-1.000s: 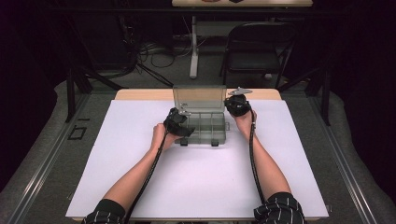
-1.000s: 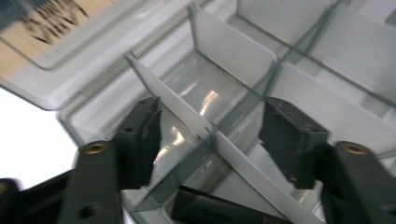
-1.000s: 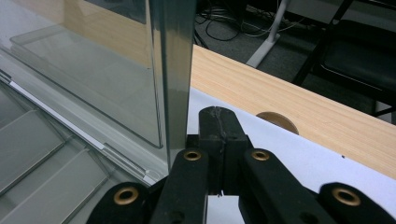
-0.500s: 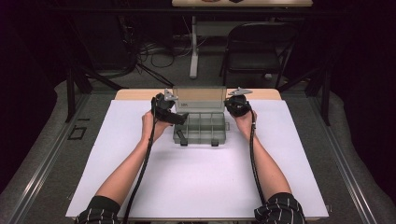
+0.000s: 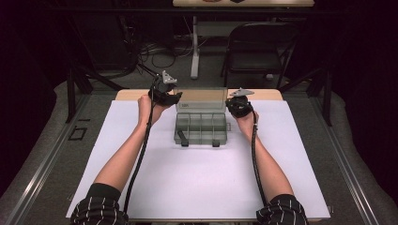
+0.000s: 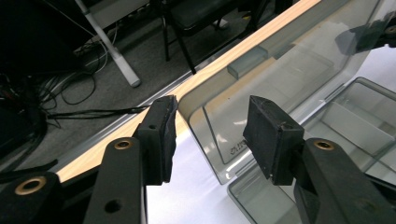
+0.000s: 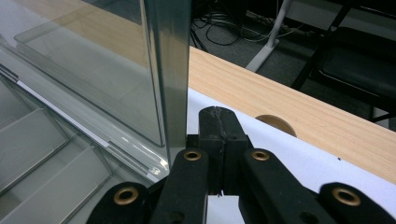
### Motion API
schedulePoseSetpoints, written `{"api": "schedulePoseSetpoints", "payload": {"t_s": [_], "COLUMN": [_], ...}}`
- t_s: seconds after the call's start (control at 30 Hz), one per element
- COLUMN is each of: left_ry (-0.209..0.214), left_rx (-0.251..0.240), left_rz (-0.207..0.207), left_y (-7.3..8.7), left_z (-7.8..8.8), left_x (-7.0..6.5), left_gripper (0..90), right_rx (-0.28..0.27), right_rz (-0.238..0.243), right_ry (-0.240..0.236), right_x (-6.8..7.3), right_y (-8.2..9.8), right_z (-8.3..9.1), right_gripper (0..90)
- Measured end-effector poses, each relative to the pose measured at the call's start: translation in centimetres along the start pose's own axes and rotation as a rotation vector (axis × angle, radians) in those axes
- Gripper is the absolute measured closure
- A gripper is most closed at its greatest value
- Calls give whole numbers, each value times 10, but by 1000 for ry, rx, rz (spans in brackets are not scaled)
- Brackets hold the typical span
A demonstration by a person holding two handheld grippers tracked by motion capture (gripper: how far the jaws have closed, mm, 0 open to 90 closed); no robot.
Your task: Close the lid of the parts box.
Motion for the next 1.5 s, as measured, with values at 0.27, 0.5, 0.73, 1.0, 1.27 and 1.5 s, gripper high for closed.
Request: {"api": "schedulePoseSetpoints", "payload": {"t_s": [0.27,0.5,0.73,1.0,1.27,1.5], "left_ry": [-4,11,14,18,14,28], "left_rx": [27,15,9,9,10,8], "left_rz": [-18,-14,-21,-24,-25,-25], "left_y": [1,3,6,6,6,7], "left_z": [-6,-5,-4,-3,-3,-1], "left_x": [3,4,4,4,3,4], "left_gripper": [623,700,714,718,718,723], "right_rx": [1,-2,-25,-27,-28,2], "right_rz": [3,5,1,82,71,77], "right_ry": [-4,-5,-58,-112,-79,-86], "right_x": [0,-1,-5,11,15,18], "right_y": [0,-2,-15,-40,-68,-73], "right_z": [1,9,38,69,66,58], "right_gripper": [900,882,793,593,586,677]}}
Point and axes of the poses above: each handheld gripper's, and its own axes: z roughly backward along the jaws, y roughly out of its underside, x roughly to its left, the point moved 2 cm from there along -z, roughly forward along the jaws, and after that the axes turned 3 degrees about -z, right-handed, at the moved point
